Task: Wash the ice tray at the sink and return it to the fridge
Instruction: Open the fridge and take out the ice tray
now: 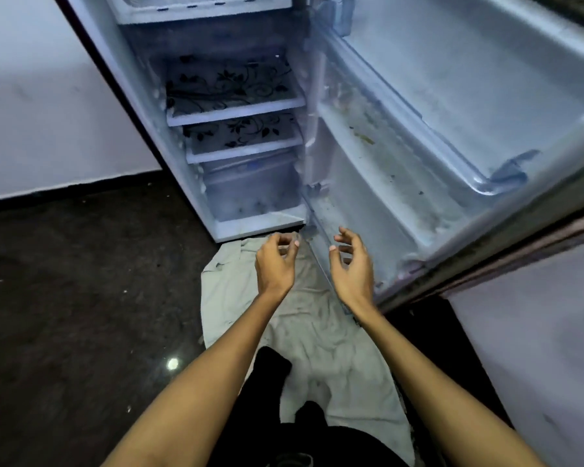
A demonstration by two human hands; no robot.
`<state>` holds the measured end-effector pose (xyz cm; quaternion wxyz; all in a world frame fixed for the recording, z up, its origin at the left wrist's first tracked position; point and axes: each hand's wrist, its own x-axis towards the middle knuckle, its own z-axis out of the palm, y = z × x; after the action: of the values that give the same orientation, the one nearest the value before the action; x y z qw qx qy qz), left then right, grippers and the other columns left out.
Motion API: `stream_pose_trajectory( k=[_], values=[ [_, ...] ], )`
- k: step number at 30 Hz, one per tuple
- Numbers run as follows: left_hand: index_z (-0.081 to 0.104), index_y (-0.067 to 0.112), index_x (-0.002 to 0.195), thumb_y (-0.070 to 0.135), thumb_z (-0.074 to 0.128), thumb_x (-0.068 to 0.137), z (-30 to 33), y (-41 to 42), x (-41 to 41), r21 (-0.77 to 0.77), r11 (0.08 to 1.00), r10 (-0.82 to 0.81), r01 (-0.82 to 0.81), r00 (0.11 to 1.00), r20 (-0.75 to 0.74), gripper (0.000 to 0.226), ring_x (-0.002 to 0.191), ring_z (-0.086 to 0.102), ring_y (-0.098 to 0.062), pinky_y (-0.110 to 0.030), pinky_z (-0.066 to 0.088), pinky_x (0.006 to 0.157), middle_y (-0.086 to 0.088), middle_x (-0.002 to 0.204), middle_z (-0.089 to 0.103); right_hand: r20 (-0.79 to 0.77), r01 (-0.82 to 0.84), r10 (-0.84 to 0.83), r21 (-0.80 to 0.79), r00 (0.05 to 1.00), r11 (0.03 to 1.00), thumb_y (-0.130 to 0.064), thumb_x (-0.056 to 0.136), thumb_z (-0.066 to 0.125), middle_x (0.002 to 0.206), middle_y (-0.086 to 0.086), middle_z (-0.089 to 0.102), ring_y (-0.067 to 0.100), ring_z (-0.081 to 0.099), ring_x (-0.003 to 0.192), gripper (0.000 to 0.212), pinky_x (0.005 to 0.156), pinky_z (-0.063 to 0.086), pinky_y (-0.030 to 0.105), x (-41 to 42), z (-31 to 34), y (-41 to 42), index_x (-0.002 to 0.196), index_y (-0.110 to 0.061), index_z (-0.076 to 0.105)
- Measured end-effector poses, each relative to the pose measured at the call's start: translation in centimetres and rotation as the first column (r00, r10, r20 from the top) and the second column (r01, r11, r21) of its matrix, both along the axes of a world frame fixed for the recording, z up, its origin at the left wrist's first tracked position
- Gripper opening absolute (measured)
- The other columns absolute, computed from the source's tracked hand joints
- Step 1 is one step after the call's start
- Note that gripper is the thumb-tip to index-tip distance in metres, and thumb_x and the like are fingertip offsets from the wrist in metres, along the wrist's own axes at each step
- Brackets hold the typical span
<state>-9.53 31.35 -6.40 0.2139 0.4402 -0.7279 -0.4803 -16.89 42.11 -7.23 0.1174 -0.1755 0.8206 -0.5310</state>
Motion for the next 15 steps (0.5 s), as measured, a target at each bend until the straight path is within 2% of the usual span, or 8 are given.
stream_pose_trajectory(
  k=[2, 5, 6, 8, 11, 13, 15],
  values=[
    [0.064, 0.008, 0.093, 0.023, 0.064, 0.088, -0.2, -3.5, 0.5, 0.001, 1.000, 0.031, -0.031, 0.999, 0.009, 0.016, 0.082, 0.067, -0.020, -0.034, 0.054, 0.075, -0.005, 0.092, 0.069, 0.009, -0.027, 0.027, 0.018, 1.000, 0.999, -0.015, 0.091, 0.055, 0.115, 0.003, 0.062, 0.017, 0.059, 0.104, 0.035, 0.093, 0.049, 0.042, -0.3, 0.3, -3.5, 0.126, -0.015, 0.053],
    [0.063, 0.007, 0.093, 0.019, 0.063, 0.089, 0.3, -9.4, 0.6, 0.011, 0.994, 0.108, -0.108, 0.994, -0.003, 0.013, 0.076, 0.063, -0.012, -0.007, 0.044, 0.063, 0.001, 0.084, 0.066, 0.018, -0.055, 0.054, 0.036, 0.998, 0.998, -0.014, 0.091, 0.054, 0.118, 0.007, 0.061, 0.020, 0.059, 0.105, 0.036, 0.093, 0.048, 0.045, -1.2, 0.7, -9.2, 0.127, -0.013, 0.052],
    [0.063, 0.007, 0.091, 0.018, 0.063, 0.089, 0.6, -11.3, 0.5, 0.012, 0.992, 0.128, -0.128, 0.992, -0.011, 0.011, 0.073, 0.061, -0.009, -0.002, 0.041, 0.059, 0.004, 0.081, 0.063, 0.018, -0.066, 0.065, 0.037, 0.998, 0.997, -0.014, 0.092, 0.055, 0.118, 0.007, 0.061, 0.019, 0.059, 0.105, 0.036, 0.094, 0.048, 0.044, -1.6, 0.8, -11.1, 0.128, -0.012, 0.052],
    [0.061, 0.011, 0.089, 0.019, 0.062, 0.090, 1.1, -15.0, 0.1, -0.012, 0.989, 0.148, -0.148, 0.988, -0.034, 0.008, 0.073, 0.059, -0.008, -0.001, 0.041, 0.058, 0.005, 0.080, 0.060, 0.004, -0.080, 0.080, 0.034, 0.997, 0.996, -0.013, 0.092, 0.055, 0.117, 0.005, 0.061, 0.018, 0.059, 0.105, 0.037, 0.093, 0.049, 0.041, -2.9, 1.3, -14.4, 0.129, -0.013, 0.052],
    [0.063, 0.009, 0.092, 0.021, 0.062, 0.090, 2.1, -21.5, -1.6, -0.080, 0.980, 0.173, -0.180, 0.981, -0.087, 0.012, 0.079, 0.060, -0.013, -0.002, 0.043, 0.059, 0.000, 0.085, 0.063, -0.012, -0.080, 0.080, 0.002, 0.997, 0.997, -0.013, 0.094, 0.053, 0.114, -0.003, 0.058, 0.017, 0.057, 0.106, 0.037, 0.089, 0.050, 0.030, -5.9, 2.6, -19.8, 0.130, -0.015, 0.050],
    [0.064, 0.005, 0.094, 0.019, 0.061, 0.091, 3.4, -25.2, -3.3, -0.123, 0.971, 0.190, -0.204, 0.974, -0.121, 0.015, 0.078, 0.057, -0.013, -0.001, 0.041, 0.061, -0.002, 0.085, 0.062, -0.042, -0.067, 0.066, -0.023, 0.997, 0.998, -0.013, 0.094, 0.053, 0.113, -0.004, 0.057, 0.016, 0.056, 0.106, 0.037, 0.094, 0.048, 0.036, -8.0, 4.0, -23.1, 0.131, -0.016, 0.050],
    [0.064, 0.005, 0.096, 0.020, 0.061, 0.091, 5.0, -28.8, -5.3, -0.171, 0.964, 0.179, -0.205, 0.972, -0.154, 0.016, 0.078, 0.056, -0.013, -0.005, 0.040, 0.062, 0.000, 0.085, 0.061, -0.085, -0.072, 0.068, -0.043, 0.994, 0.997, -0.015, 0.094, 0.052, 0.113, -0.005, 0.058, 0.016, 0.056, 0.106, 0.037, 0.098, 0.046, 0.042, -10.3, 5.4, -26.3, 0.131, -0.017, 0.049]
  ],
)
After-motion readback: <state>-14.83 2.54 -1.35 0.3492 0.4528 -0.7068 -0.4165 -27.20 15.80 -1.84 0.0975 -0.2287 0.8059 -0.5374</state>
